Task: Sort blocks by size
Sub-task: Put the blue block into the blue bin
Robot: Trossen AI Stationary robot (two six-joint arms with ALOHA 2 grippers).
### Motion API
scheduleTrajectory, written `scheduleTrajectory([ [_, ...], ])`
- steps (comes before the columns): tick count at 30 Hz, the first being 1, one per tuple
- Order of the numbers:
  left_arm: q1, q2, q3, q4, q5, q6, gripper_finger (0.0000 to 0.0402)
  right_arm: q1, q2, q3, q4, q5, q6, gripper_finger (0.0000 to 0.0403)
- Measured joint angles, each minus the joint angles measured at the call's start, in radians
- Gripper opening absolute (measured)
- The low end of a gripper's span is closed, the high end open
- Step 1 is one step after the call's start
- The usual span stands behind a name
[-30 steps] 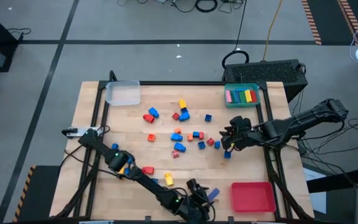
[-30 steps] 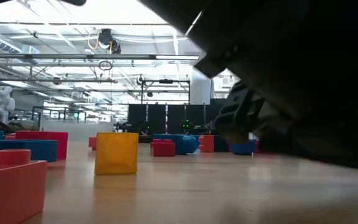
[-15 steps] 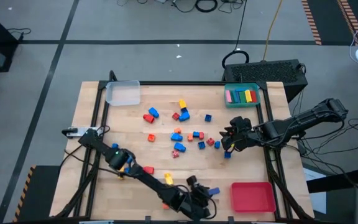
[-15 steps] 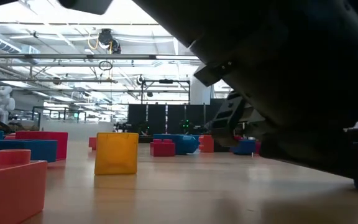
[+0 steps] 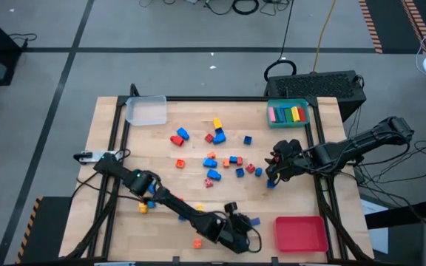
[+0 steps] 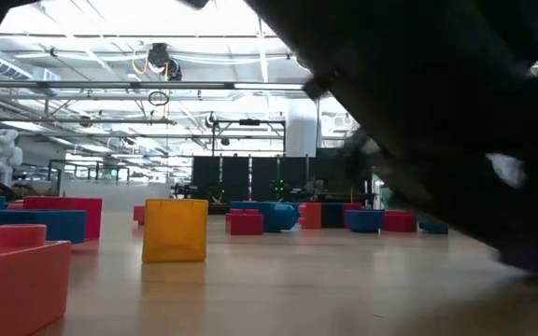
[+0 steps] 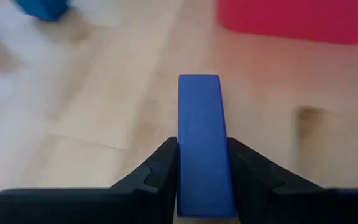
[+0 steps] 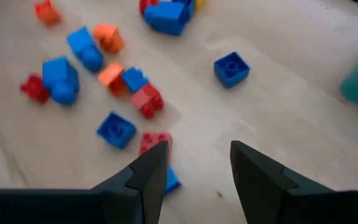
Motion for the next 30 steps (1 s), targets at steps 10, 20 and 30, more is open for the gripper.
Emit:
scheduleTrajectory([
  [10,0.075,-0.131,0.000,-0.184,-0.020,0.146,0.0113,0.122,0.000,0.000,0.024,-0.159,-0.314,0.0160],
  [20,0.159,-0.246,0.000,-0.303,-0.026,0.285,0.0113,0.215,0.010,0.000,0.253,-0.153,-0.661,0.0160],
  [30,0.247,-0.273,0.000,-0.301,0.077,0.397,0.0113,0.174,0.071,0.000,0.304,-0.068,-0.850,0.0216],
])
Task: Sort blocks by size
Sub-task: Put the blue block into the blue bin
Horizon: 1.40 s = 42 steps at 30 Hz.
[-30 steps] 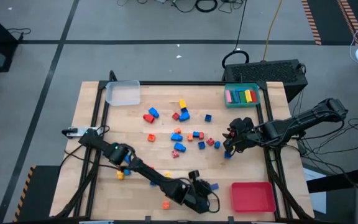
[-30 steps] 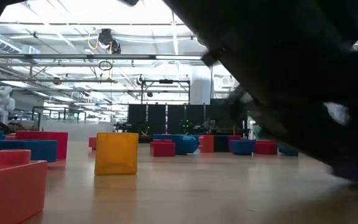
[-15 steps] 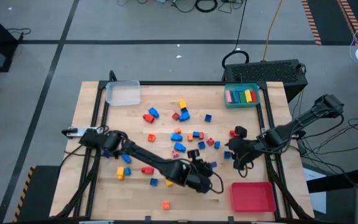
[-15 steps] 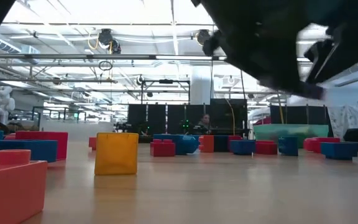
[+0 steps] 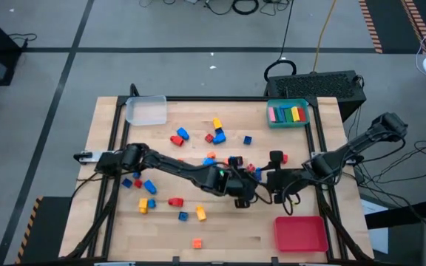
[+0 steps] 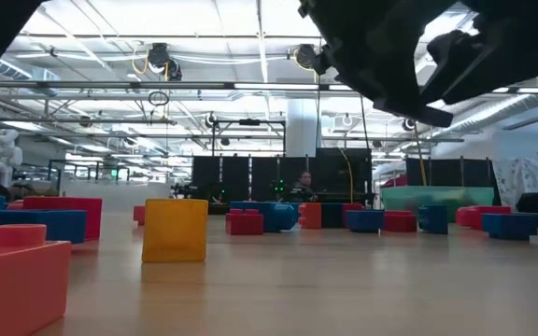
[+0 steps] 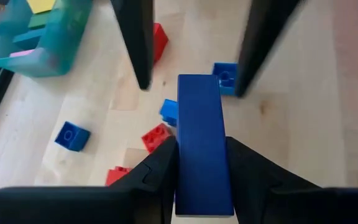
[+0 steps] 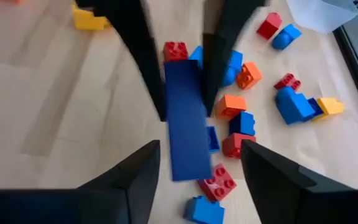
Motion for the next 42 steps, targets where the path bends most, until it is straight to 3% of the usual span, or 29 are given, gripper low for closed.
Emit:
scheduleTrajectory([
  [4,0.025,0.000,0.000,0.010,0.024,0.028,0.0113,-0.038,0.017,0.000,-0.003,-0.005,-0.026,0.0232],
  [8,0.050,0.000,0.000,0.048,0.051,0.070,0.0113,-0.083,0.019,0.000,-0.003,-0.011,-0.056,0.0223],
  [12,0.079,0.000,0.000,0.053,0.099,0.080,0.0113,-0.123,0.019,0.000,-0.018,-0.034,-0.060,0.0189],
  [20,0.111,0.000,0.000,0.052,0.145,0.085,0.0113,-0.187,0.019,0.000,-0.037,-0.164,-0.043,0.0080],
  [25,0.111,0.000,0.000,0.065,0.146,0.089,0.0116,-0.198,0.018,0.001,-0.053,-0.174,0.003,0.0079],
  [34,0.122,-0.065,0.000,-0.059,0.109,0.018,0.0239,-0.234,0.013,0.001,-0.135,-0.055,0.195,0.0079],
  [38,0.134,-0.139,-0.007,-0.126,0.091,0.016,0.0262,-0.315,-0.004,0.001,-0.145,0.019,0.240,0.0079],
  [42,0.136,-0.236,-0.078,-0.147,0.063,0.023,0.0265,-0.459,-0.019,0.001,-0.156,0.023,0.243,0.0079],
])
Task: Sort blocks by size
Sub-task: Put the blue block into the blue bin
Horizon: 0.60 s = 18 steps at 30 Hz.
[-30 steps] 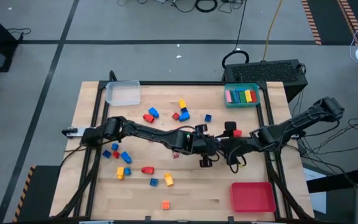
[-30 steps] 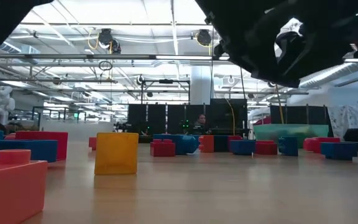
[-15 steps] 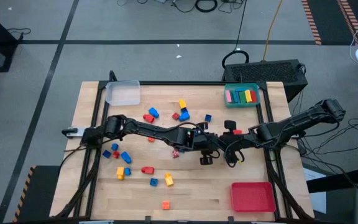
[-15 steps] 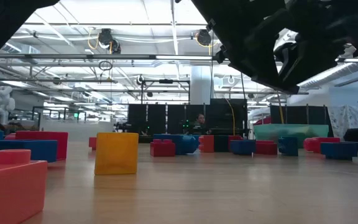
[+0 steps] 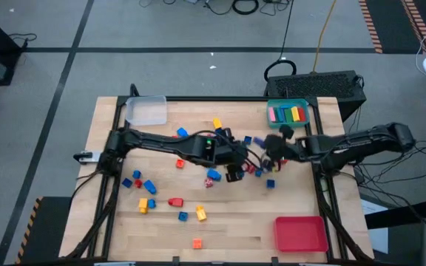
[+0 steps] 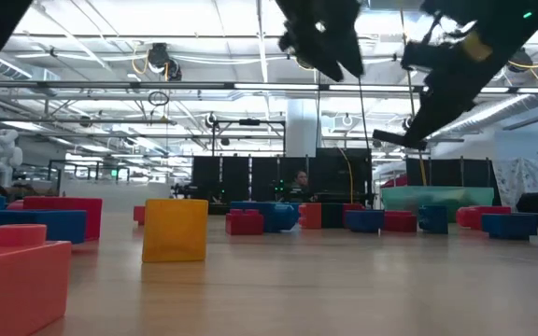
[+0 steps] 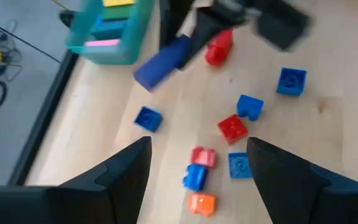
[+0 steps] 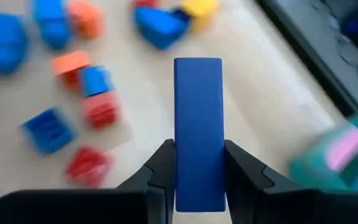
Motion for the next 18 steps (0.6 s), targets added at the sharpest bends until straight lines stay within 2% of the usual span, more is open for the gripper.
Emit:
scheduleTrajectory([
  [4,-0.002,-0.121,-0.133,0.011,-0.023,-0.004,0.0266,-0.177,-0.005,0.000,0.003,-0.010,-0.003,0.0079],
  [8,0.010,-0.256,-0.338,0.106,-0.040,-0.005,0.0267,-0.360,-0.004,0.000,0.013,-0.081,-0.024,0.0079],
  [14,0.073,-0.453,-0.686,0.329,0.044,-0.003,0.0267,-0.609,0.003,0.000,0.064,-0.203,-0.076,0.0079],
  [18,0.127,-0.540,-0.845,0.433,0.104,0.053,0.0267,-0.731,0.043,0.000,0.045,-0.243,-0.085,0.0079],
])
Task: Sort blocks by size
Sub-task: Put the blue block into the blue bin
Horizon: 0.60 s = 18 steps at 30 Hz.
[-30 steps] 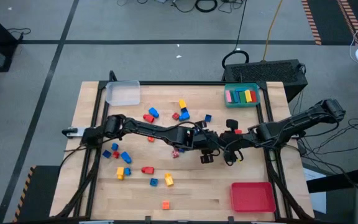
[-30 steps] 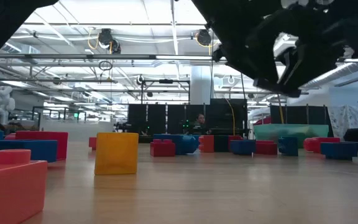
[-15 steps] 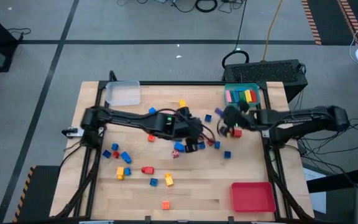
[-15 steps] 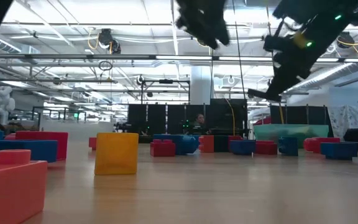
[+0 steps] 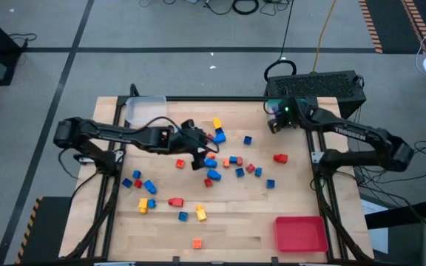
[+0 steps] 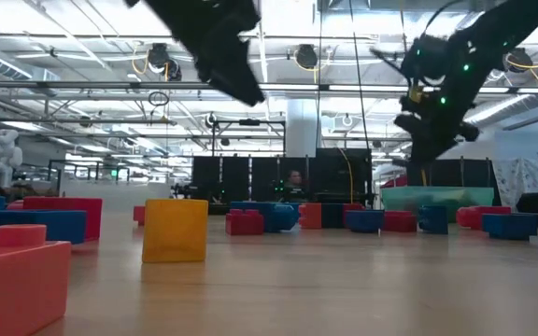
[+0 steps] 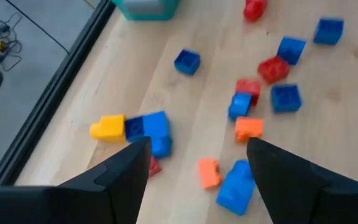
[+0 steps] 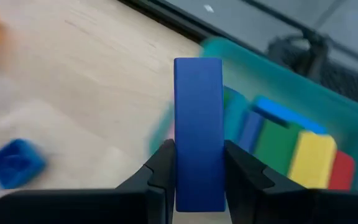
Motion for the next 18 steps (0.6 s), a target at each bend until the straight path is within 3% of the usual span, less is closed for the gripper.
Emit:
scheduleTrajectory([
  [10,0.183,-0.045,-0.177,0.173,0.224,0.201,0.0267,-0.150,0.138,0.000,0.018,-0.002,0.048,0.0097],
  [18,0.294,-0.045,-0.230,0.240,0.325,0.239,0.0267,-0.158,0.143,0.000,0.022,-0.001,0.056,0.0120],
])
